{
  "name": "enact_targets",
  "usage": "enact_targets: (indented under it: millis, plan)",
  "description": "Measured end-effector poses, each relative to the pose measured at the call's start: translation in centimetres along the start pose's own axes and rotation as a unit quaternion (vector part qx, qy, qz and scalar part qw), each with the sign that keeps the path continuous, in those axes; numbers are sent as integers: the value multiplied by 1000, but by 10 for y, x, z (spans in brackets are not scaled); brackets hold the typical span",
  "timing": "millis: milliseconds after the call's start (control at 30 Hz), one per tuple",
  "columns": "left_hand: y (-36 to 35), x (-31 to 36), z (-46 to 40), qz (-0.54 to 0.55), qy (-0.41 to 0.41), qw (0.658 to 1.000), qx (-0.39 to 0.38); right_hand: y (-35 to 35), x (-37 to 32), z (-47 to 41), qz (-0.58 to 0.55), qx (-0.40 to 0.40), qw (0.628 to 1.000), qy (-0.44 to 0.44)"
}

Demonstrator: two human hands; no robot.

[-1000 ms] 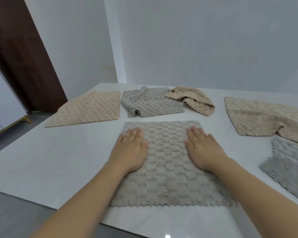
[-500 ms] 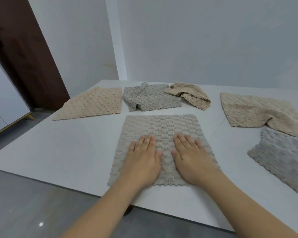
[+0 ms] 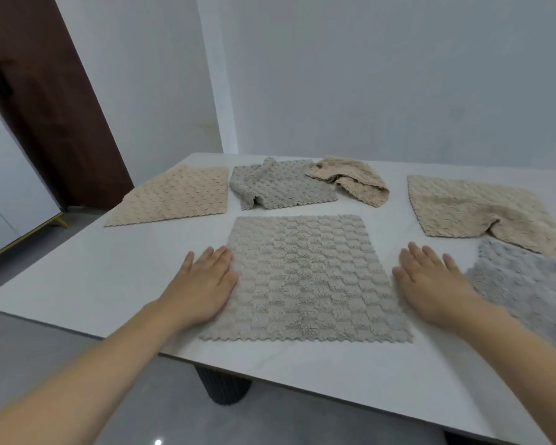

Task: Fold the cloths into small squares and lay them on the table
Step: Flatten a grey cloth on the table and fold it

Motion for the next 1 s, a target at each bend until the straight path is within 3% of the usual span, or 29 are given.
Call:
enact_targets:
  millis: [133,233,367,633,833,933,1000]
  plan:
    - [44,51,-61,123,-12,986,109,37,-69,-47,-82,85,989,90]
    - [38,89,-105,135,-73,983,105,35,-124,-92,-86,84,980,158]
    - [-14,76,-137,10,-30,999,38,-8,-129,-124,-43,44,990,129]
    - [-12,55,-136,-1,-52,998,28,-5,-101,-123,-26,27,991,130]
    - [0,-1,-123,-15,15,1000,-2,-2,-49,-112,-3,-36,998,47]
    - [15,31,-115,-38,18,997,58,14,-68,-106,17,-17,1000,8]
    - [11,65,-99,-7,-30,996,81,17,-94,-91,0,24,998,54]
Point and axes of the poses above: each hand's wrist, its own z-axis away from the middle knuckle, its own y-axis out of the back of the hand, x = y × z, the point moved 5 cm from there along -z, towards the middle knuckle, and after that the axes turned 2 degrees about z, right-handed, at the moved point
